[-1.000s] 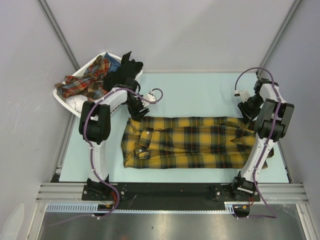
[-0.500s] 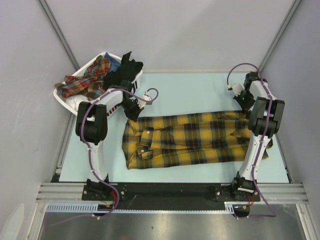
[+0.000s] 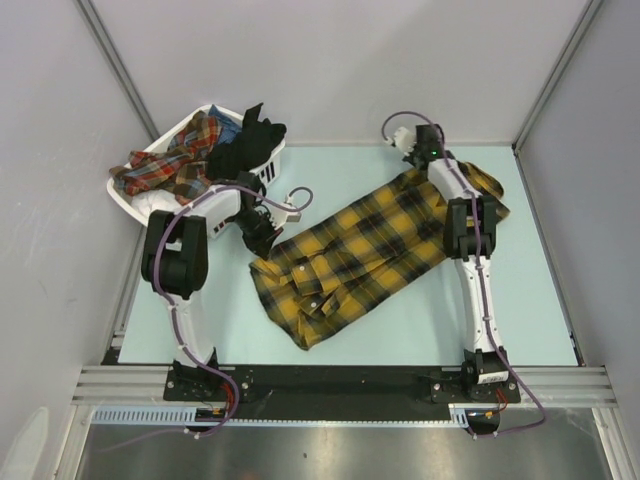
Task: Fold and stack the long sleeve shirts
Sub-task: Fold the shirt
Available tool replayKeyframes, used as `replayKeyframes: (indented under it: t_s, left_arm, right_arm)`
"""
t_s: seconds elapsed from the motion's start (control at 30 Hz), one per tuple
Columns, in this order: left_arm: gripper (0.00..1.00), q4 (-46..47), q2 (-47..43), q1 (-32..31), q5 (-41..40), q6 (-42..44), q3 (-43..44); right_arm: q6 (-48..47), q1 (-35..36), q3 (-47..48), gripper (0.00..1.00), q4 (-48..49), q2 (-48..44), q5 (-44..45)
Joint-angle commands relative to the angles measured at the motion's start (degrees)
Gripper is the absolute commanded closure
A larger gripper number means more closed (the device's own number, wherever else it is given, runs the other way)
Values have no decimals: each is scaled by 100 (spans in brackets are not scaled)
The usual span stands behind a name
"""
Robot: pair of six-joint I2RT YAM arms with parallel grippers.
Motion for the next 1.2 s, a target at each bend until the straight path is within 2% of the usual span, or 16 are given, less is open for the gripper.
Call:
replayKeyframes:
  t_s: [0.0,0.03,0.1,0.13,0.2,0.23,0.3,0.33,0.43,0.53,0.67,0.73,0.83,0.93,1.03,1.17]
  left_arm:
    - [100,-457,-570,17,56,159,-366]
    - [100,-475,-597,17,56,142,-480]
    - [100,-527,-641,17,47,46,-559]
    - [100,-536,-667,17,38,1,-621]
    - [96,-502,-755,26,99,-156,-674]
    - [91,-458,-808,35,143,-236,-700]
    - [85,-265,-913,78,257,-472,-701]
    - [79,-194,-1053,87,406,-552,-666]
    - [58,288,-1396,96,513,-816,-578]
    - [46,659,-1380,79,521,-913,-255]
    - [46,475,-556,-9,364,-826,511]
    - [46,439,-274,-97,381,-860,879]
    - [46,281,184,-264,346,-948,1188]
    - [47,158,395,-352,311,-975,1093]
    - [49,105,439,-361,284,-931,813]
    - [64,-9,422,-413,144,-834,294]
  right_arm:
    - [-740,553,92,98,1789,93,250]
    - [-819,649,145,93,1903,119,311]
    - [-881,659,312,74,2098,41,426]
    - [-881,624,321,60,2106,-38,470]
    - [-820,554,146,45,2150,-468,461]
    - [-785,510,24,35,2238,-643,444]
    - [-575,369,-292,27,2177,-1224,321]
    - [-469,316,-372,19,2064,-1434,286]
    - [206,149,-662,11,1468,-2173,137]
    - [1199,-88,-1066,5,538,-2946,-266]
    - [2640,-492,-1839,5,-695,-3755,-944]
    - [3402,-1019,-2408,5,-1256,-4088,-1618]
    - [4143,-1720,-3078,9,-1575,-4432,-2470]
    - [4769,-2310,-3878,13,-1725,-4574,-3105]
    - [4998,-2496,-4555,15,-1656,-4714,-3300]
    - [5095,-2549,-5241,16,-1374,-4785,-3388]
